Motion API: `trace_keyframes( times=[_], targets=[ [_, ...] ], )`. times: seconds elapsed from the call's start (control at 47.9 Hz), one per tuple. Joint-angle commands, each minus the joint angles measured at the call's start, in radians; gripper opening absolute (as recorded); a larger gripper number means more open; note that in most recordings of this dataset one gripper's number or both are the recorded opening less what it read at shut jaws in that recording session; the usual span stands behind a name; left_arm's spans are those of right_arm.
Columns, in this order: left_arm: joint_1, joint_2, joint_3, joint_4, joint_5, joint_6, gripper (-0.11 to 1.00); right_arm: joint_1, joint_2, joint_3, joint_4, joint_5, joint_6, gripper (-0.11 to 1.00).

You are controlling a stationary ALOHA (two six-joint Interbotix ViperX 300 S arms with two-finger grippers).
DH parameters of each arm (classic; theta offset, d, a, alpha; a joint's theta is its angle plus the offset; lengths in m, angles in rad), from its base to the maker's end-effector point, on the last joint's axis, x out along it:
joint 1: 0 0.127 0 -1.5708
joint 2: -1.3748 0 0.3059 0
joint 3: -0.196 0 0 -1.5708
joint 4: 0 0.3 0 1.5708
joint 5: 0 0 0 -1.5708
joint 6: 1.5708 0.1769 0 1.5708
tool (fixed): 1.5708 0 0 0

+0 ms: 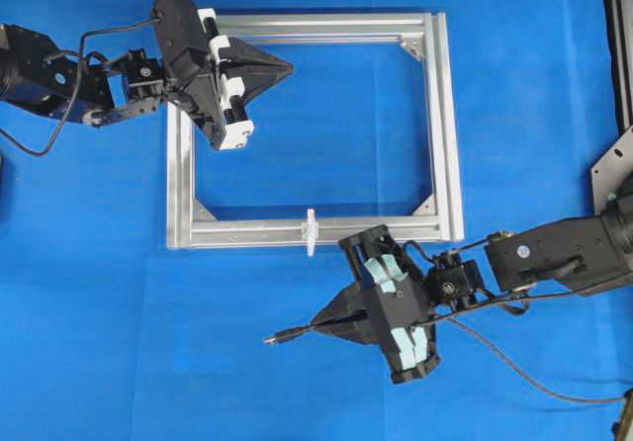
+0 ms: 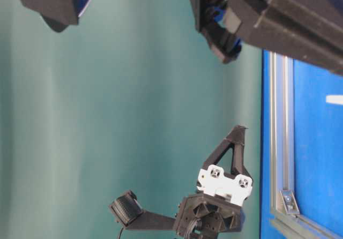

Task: Insert the wire through the string loop located in the center.
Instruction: 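Move the right gripper with the plug toward the white zip-tie loop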

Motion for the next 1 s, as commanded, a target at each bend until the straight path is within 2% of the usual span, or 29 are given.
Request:
trace_keyframes(
  times=[0.0,0.648,0.836,0.982],
  targets=[
    [-0.003,-0.029,-0.008,0.002,-0.005,0.0,0.0,0.005,-0.041,0.008,-0.003,-0.003,0.002,-0.03],
    [-0.008,-0.038,-0.008,0.002,-0.005,0.0,0.0,0.003,-0.267,0.302,0.0,-0.008,0.005,-0.03],
    [-0.008,-0.038,-0.008,0.002,-0.005,0.0,0.0,-0.005,-0.285,0.324,0.003,-0.028,0.005,-0.03],
    [-0.009,-0.038,-0.009,0.002,-0.005,0.0,0.0,-0.038,-0.278,0.322,0.003,-0.031,0.005,-0.03]
  ],
)
